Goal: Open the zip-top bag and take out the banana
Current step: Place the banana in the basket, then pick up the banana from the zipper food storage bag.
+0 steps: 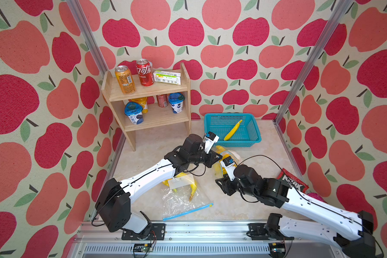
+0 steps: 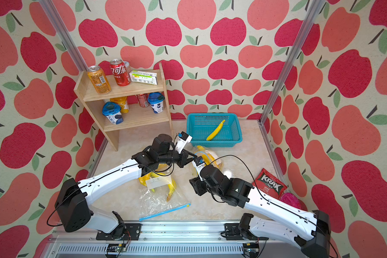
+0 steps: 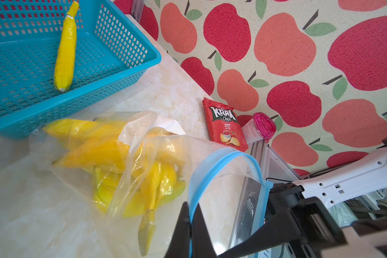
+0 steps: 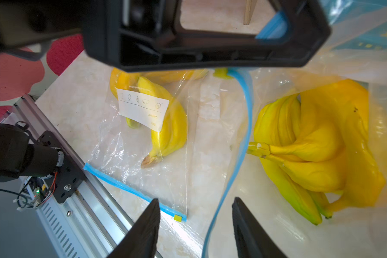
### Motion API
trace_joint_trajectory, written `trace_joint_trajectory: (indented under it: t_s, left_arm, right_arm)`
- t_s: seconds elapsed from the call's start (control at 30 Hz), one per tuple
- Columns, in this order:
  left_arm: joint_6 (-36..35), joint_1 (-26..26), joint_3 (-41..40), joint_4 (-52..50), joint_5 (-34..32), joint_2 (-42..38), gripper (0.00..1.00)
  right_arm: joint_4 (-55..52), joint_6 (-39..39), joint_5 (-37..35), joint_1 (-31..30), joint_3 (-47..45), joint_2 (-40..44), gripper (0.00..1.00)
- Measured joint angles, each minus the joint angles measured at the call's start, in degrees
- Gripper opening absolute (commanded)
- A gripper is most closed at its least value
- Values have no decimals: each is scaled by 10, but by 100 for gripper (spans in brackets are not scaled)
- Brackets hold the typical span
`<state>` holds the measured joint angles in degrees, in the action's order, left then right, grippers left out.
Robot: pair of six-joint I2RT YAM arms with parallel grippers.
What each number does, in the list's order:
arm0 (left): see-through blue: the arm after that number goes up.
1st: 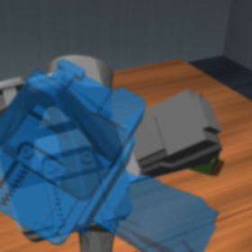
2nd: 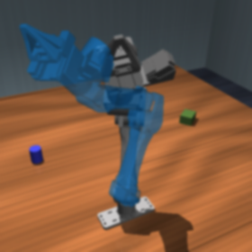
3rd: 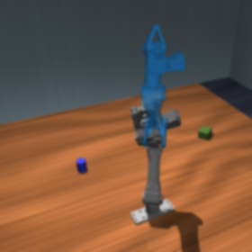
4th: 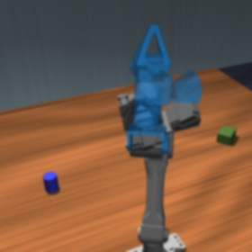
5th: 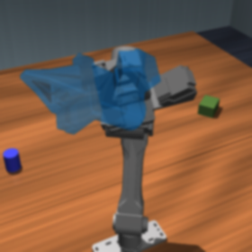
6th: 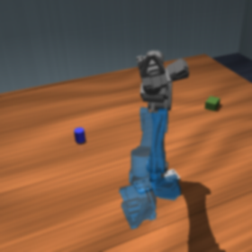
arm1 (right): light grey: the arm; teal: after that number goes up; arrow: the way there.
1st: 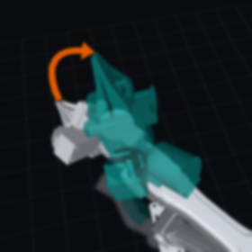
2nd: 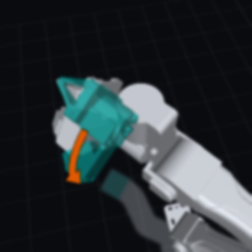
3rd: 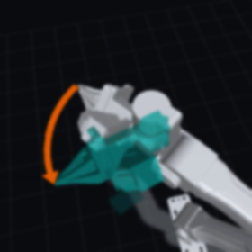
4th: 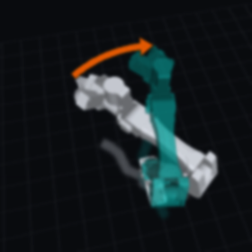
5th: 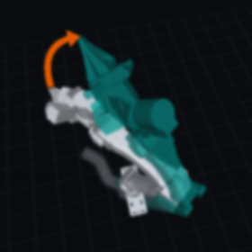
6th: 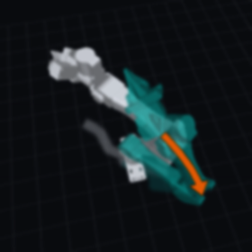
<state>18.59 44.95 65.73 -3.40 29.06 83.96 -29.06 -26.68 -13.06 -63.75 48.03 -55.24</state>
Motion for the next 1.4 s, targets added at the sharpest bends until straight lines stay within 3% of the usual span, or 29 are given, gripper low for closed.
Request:
trace_joint_trajectory:
  t_s: [0.1, 0.27, 0.37, 0.77, 1.0, 1.23, 1.4]
  left_arm:
    - [-2, 0, -7, 0, 1, -14, 0]
    - [-5, 0, -23, 0, 0, -32, 0]
    - [-4, 0, -26, 0, 0, -33, 0]
    - [-3, 7, -26, 1, 2, -33, 0]
    - [0, 7, -26, 5, 4, -33, 0]
    - [5, 9, -28, 10, 14, -33, 0]
    - [13, 9, -36, 13, 15, -35, 0]
  right_arm:
    - [0, -2, -21, 7, -17, 25, 54]
    - [20, -12, -25, 29, -64, 140, 54]
    - [24, -20, -26, 30, -65, 153, 53]
    - [20, -28, -47, 46, -29, -9, 55]
    - [15, -18, -85, 75, 0, -47, 56]
    - [11, 33, -120, 106, 25, -129, 78]
    - [12, 76, -126, 138, 25, -156, 79]
